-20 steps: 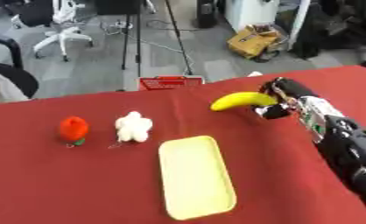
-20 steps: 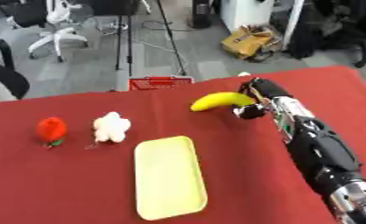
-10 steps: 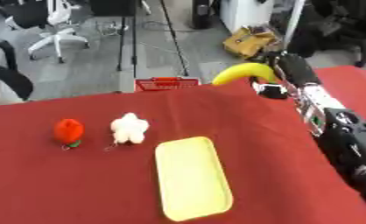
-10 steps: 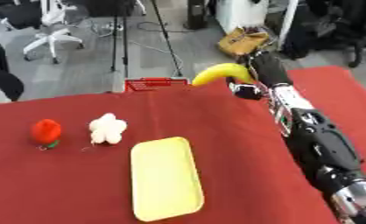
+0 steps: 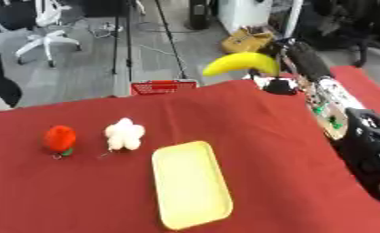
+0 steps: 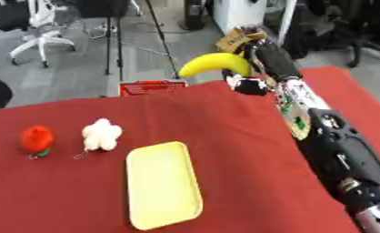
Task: Pick up objects on the table and place them in the box.
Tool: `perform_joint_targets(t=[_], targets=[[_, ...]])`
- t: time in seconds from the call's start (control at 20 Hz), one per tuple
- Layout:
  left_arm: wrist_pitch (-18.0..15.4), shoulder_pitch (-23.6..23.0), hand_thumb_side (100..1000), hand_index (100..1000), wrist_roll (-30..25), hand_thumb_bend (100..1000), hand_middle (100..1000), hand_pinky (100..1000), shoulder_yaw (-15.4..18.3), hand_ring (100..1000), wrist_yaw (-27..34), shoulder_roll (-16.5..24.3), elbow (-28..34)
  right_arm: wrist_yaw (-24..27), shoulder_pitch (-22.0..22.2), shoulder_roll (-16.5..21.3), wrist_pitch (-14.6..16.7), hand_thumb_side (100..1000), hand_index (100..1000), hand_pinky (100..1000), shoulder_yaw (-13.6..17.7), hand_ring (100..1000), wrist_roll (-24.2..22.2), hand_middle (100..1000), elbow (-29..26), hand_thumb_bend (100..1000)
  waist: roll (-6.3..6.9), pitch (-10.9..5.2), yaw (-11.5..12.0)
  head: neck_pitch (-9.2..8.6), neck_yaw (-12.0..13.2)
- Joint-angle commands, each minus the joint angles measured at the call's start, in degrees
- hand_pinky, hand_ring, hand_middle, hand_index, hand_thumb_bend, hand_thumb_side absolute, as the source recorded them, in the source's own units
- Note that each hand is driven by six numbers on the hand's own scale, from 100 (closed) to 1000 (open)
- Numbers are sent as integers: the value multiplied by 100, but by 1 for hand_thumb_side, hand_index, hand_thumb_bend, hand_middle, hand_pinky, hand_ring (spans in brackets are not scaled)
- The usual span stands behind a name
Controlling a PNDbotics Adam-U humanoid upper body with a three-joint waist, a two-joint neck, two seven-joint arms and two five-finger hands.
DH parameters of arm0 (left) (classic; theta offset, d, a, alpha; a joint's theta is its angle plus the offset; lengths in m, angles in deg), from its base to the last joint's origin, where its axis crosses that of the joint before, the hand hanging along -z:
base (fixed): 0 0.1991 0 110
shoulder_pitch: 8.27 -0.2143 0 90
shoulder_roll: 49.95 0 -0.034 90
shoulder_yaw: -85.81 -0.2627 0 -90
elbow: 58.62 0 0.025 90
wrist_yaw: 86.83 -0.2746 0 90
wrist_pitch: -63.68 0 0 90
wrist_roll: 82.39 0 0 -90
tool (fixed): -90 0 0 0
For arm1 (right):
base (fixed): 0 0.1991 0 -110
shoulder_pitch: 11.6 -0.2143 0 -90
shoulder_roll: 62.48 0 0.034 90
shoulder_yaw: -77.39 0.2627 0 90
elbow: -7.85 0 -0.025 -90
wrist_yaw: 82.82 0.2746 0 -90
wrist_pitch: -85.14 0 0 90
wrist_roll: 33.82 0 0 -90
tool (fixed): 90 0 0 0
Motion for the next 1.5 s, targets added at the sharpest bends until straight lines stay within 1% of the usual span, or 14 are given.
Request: perform_joint_targets(t=[0.05,0.15,0.2,0.35,0.45,0.55,0.65,0.8,1.05,1.2,1.45,1.5], targets=[[-5,30,927,825,32,518,731,690,62,660,-34,92,110,462,102,243,78,434,651,319,-196,356,-236,503,-756,388,-114,-237,-48,45,33],[-7,29,926,825,35,518,731,691,62,660,-40,90,107,661,226,256,59,437,653,321,-317,357,-399,504,-1101,389,-117,-245,-71,50,31],[-7,32,926,825,31,519,731,690,59,660,-44,90,105,743,331,226,124,439,654,324,-473,359,-524,505,-1315,388,-121,-257,-96,52,36],[-4,36,926,825,19,520,732,691,53,661,-59,88,100,954,542,141,212,441,658,328,-779,363,-912,508,-1758,386,-125,-286,-135,53,52],[-3,36,926,826,7,520,732,691,43,661,-66,80,98,957,596,33,276,441,661,330,-944,364,-1159,509,-1862,384,-121,-308,-147,63,57],[-2,34,926,826,-8,521,732,691,32,661,-70,72,97,944,604,-100,339,440,662,331,-1067,364,-1332,510,-1844,381,-113,-331,-143,62,48],[-1,29,926,826,-20,521,732,690,22,661,-71,69,97,907,578,-254,411,439,663,332,-1174,364,-1465,510,-1737,381,-101,-358,-130,59,47],[2,21,926,825,-30,521,732,690,13,660,-65,62,92,860,542,-484,509,434,663,333,-1266,363,-1580,510,-1507,384,-78,-377,-105,5,45],[3,22,926,825,-46,522,732,690,1,660,-50,53,87,726,513,-853,730,431,667,340,-1395,367,-1704,513,-972,382,-37,-388,-76,-29,62],[3,23,927,826,-50,521,732,689,-4,659,-40,43,86,594,520,-1025,852,427,670,349,-1386,371,-1717,514,-583,384,-15,-383,-74,-49,53],[3,23,927,825,-67,521,731,689,-16,659,-24,27,81,414,510,-1240,1023,426,680,365,-1228,381,-1720,520,239,380,28,-376,-65,-76,42],[3,23,927,825,-67,521,731,689,-13,658,-23,27,81,372,516,-1257,1065,433,698,389,-1199,400,-1730,532,373,373,35,-375,-65,-76,42]])
